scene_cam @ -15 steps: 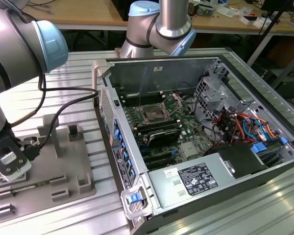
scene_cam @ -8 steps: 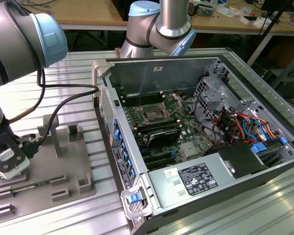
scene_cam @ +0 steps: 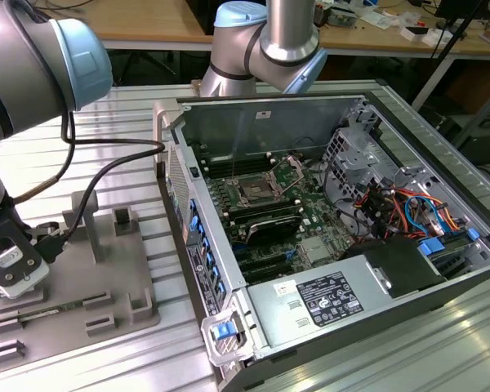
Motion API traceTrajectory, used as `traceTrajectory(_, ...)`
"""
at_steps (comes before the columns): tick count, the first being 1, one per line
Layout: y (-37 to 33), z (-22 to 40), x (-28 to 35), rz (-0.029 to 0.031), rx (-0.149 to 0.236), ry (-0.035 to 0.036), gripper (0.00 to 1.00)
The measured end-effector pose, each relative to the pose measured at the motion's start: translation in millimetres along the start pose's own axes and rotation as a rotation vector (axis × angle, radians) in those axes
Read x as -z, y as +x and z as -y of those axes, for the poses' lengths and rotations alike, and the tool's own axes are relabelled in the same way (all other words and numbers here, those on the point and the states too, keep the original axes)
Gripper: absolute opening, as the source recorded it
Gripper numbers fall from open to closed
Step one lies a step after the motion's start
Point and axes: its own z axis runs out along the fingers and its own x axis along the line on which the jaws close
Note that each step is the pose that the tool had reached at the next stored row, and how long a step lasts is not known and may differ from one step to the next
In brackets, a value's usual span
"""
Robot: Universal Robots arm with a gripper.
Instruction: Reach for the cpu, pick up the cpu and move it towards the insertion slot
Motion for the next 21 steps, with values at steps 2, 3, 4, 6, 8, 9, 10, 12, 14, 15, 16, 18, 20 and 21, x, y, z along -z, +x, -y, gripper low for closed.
traceTrajectory(2,0.1,-0.1,2.4,0.0000,0.000,0.0000,0.55)
traceTrajectory(3,0.1,-0.2,3.4,0.0000,0.000,0.0000,0.55)
traceTrajectory(4,0.1,-0.2,4.4,0.0001,0.000,0.0000,0.55)
traceTrajectory(6,0.1,-0.3,5.1,0.0002,0.000,-0.0001,0.55)
traceTrajectory(8,0.1,-0.3,5.1,0.0002,0.000,-0.0001,0.55)
traceTrajectory(9,0.2,-0.3,5.2,0.0000,0.000,0.0000,0.55)
traceTrajectory(10,0.2,-0.3,5.3,0.0000,0.000,0.0000,0.55)
traceTrajectory(12,0.3,-0.4,7.8,0.0000,0.000,0.0001,0.55)
traceTrajectory(14,0.4,-0.5,11.3,0.0000,0.000,0.0000,0.55)
traceTrajectory(15,0.4,-0.6,12.7,-0.0001,0.000,0.0000,0.55)
traceTrajectory(16,0.4,-0.6,14.0,0.0000,0.000,0.0000,0.55)
traceTrajectory(18,0.5,-0.8,16.2,0.0001,0.000,0.0000,0.55)
traceTrajectory(20,0.6,-0.9,19.0,0.0000,0.000,0.0000,0.55)
traceTrajectory(21,0.7,-1.0,20.8,0.0000,0.000,0.0000,0.55)
